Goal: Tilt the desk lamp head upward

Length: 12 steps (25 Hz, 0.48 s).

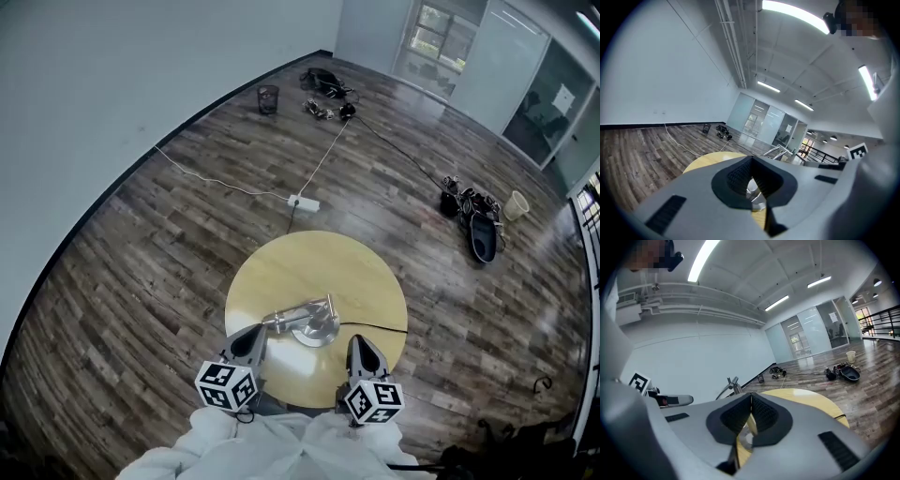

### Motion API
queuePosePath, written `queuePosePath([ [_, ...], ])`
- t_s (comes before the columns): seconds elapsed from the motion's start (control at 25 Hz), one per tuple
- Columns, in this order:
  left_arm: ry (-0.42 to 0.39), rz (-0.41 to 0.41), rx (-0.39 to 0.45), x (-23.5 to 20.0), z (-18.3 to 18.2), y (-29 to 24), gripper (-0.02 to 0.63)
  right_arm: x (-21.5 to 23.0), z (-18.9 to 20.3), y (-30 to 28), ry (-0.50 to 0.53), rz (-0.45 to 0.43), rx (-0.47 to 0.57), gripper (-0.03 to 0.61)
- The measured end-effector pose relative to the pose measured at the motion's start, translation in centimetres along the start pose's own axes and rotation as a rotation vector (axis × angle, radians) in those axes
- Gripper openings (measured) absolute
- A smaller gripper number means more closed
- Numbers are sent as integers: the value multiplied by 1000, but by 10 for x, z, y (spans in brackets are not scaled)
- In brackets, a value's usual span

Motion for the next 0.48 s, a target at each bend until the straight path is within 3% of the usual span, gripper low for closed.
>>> queuePosePath([
  [0.16, 9, -56, 6, -20, -4, -1, 0, 12, 22, -27, 58, -115, -65, 14],
  [0.24, -5, -79, 16, -32, -5, 2, 0, 14, 41, -41, 156, -222, -114, 14],
  [0.36, -102, -86, 17, -50, -4, 3, 0, 16, 71, -70, 345, -363, -187, 54],
  [0.48, -213, -113, -62, -72, 7, 1, 0, 17, 91, -106, 475, -484, -222, 97],
])
Point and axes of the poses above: the fingertips, and each gripper's own axes: y backward along the fingers, x to its right, z out of its underside, the point moved 6 cm from there along y, backward along the fingers, and after that the axes turned 10 degrees about y, right-handed, at the moved point
